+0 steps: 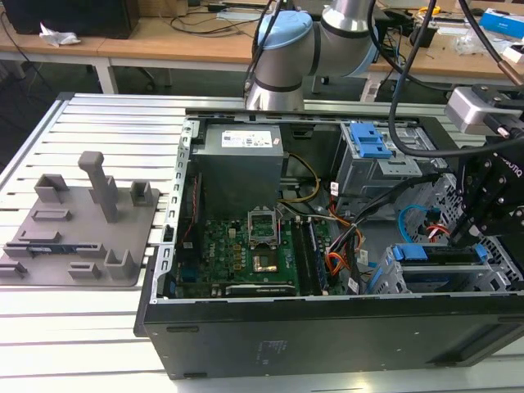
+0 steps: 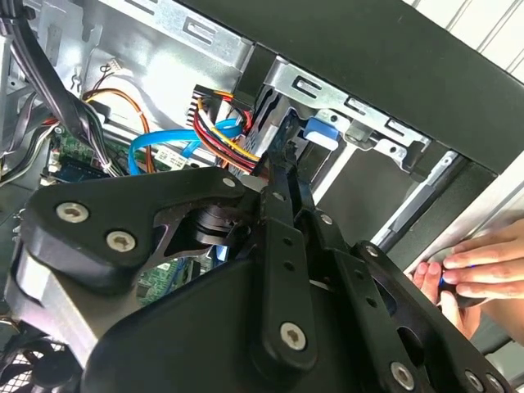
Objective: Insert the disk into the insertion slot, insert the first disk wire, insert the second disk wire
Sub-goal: 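Insert the first disk wire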
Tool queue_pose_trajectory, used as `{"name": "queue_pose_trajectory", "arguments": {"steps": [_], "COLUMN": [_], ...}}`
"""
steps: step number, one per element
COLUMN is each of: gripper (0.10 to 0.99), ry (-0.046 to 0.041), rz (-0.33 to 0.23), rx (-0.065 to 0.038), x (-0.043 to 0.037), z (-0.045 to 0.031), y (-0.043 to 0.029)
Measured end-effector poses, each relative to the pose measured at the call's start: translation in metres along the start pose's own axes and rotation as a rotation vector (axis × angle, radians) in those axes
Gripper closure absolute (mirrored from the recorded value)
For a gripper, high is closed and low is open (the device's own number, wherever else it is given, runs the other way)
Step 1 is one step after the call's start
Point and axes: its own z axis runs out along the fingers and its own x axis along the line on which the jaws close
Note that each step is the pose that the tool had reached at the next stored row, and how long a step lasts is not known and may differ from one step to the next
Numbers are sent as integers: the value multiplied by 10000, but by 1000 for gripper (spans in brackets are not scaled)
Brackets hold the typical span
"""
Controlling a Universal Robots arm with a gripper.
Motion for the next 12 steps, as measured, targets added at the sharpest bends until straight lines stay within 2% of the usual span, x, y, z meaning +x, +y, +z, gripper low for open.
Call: {"name": "queue_pose_trajectory", "arguments": {"steps": [2, 5, 9, 11, 12], "gripper": [922, 922, 922, 922, 922], "ry": [-1, -12, -16, -95, -257], "rz": [1, 13, 19, 19, 22], "rx": [6, 171, 210, 252, 294], "x": [0, 1, -15, -15, -13], "z": [0, 0, -31, -31, -31], "y": [0, 21, 36, 36, 36]}}
